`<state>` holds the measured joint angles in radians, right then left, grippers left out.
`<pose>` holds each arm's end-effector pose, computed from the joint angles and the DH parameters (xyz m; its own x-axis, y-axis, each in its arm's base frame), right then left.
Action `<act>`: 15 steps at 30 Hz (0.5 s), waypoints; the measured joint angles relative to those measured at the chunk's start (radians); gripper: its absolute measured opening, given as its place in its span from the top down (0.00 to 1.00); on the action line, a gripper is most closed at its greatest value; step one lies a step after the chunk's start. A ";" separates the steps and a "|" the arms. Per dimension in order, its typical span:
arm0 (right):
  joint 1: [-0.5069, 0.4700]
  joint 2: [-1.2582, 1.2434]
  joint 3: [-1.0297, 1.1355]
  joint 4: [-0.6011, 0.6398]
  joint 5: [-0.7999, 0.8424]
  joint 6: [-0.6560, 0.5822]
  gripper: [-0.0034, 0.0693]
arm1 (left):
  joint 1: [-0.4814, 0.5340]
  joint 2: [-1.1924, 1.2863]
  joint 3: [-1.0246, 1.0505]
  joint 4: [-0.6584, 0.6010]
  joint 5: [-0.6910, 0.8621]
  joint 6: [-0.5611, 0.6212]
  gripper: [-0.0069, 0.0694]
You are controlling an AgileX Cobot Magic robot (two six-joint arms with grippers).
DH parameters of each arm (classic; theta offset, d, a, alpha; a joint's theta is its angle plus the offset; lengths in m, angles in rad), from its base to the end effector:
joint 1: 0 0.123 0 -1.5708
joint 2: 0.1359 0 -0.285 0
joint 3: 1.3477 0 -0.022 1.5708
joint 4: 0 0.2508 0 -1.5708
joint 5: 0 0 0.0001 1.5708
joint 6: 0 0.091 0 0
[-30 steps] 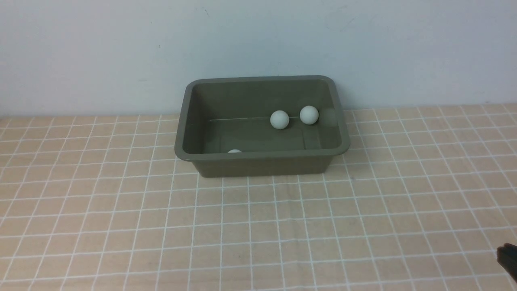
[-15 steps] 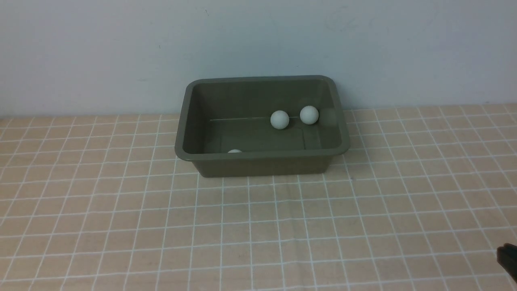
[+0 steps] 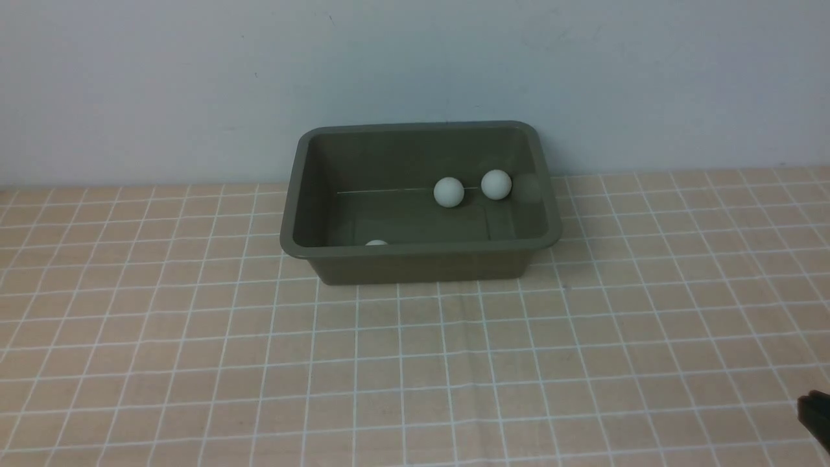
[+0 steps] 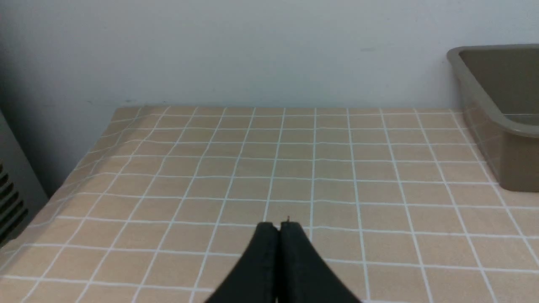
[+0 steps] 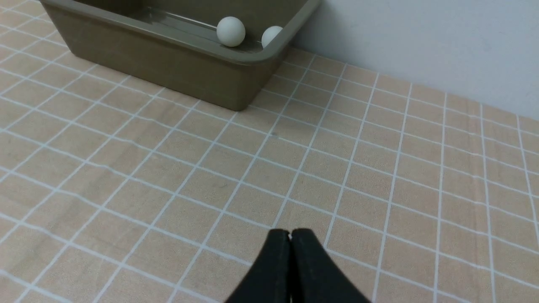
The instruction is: Put the table tennis balls into the box on the light coffee tablecloth.
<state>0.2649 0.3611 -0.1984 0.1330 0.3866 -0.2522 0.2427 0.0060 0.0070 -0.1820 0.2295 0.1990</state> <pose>0.0786 0.0260 0.2215 -0.3849 -0.2374 -0.8919 -0.3572 0.9294 -0.0933 0.0555 0.0099 0.1900 -0.1509 -0.0151 -0.9884 -0.1974 0.9802 0.0152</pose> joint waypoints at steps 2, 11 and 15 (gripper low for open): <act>0.000 0.000 0.000 0.000 0.000 0.000 0.98 | 0.000 -0.013 0.015 0.056 0.006 -0.049 1.00; 0.000 0.000 0.000 0.000 0.001 0.000 0.98 | 0.000 -0.015 0.021 0.152 0.121 -0.097 1.00; 0.000 0.000 0.000 0.000 0.002 0.000 0.98 | 0.000 -0.015 0.020 0.165 0.156 -0.099 1.00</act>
<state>0.2649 0.3611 -0.1984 0.1330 0.3885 -0.2522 0.2427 -0.0087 0.0275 -0.0166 0.3856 0.0997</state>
